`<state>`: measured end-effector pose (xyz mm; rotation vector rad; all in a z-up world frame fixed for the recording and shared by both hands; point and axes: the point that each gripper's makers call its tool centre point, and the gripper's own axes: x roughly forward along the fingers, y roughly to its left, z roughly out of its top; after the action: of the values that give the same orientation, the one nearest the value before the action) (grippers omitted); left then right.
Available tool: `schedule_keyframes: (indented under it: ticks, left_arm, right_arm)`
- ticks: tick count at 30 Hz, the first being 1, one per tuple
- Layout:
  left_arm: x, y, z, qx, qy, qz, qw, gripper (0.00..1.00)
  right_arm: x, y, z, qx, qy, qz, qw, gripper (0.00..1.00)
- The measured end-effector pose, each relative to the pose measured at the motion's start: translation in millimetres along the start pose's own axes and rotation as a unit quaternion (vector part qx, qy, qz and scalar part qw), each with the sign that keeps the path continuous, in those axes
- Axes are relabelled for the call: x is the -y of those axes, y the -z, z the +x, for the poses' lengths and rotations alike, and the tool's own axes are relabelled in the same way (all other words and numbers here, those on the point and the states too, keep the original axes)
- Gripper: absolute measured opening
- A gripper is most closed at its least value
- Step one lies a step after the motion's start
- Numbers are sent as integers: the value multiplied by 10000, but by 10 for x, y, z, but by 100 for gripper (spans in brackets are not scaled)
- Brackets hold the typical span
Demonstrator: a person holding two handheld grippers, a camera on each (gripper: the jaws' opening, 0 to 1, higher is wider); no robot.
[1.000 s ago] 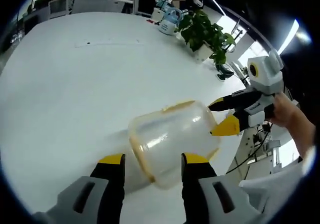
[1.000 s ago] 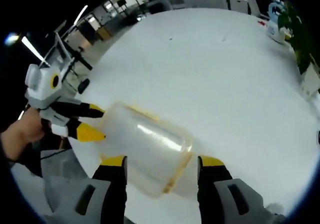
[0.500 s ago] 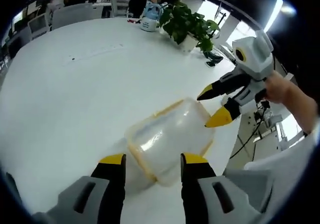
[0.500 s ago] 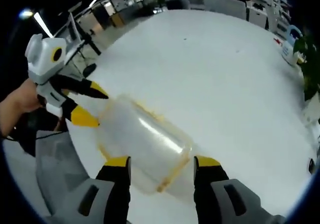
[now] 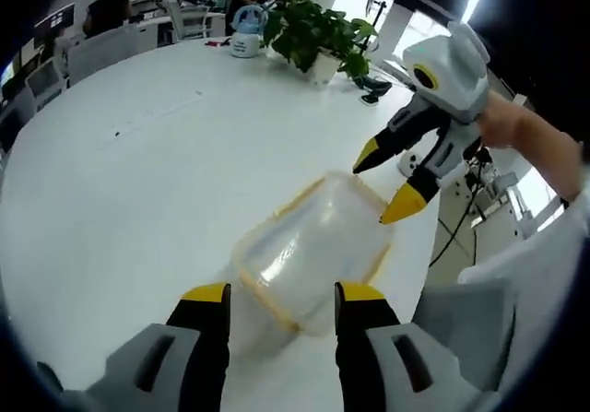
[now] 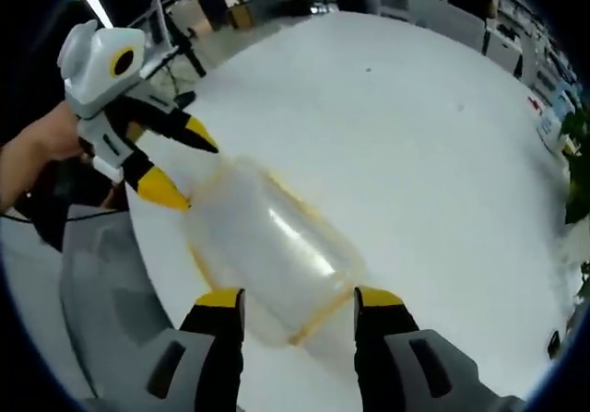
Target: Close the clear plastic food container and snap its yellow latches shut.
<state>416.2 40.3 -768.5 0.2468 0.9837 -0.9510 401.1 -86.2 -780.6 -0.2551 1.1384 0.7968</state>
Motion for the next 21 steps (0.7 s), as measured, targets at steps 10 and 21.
schedule_keyframes:
  ticks: [10,21]
  left_arm:
    - [-6,-52,-61,-1,86,370,9993,45]
    - [98,-148,-25,10,182,1011,9947,45]
  right_arm:
    - [-1,-60,-45,-92,57,-690,9976,43]
    - [-56,-103,-36,-112,-20,-1202,9927,41]
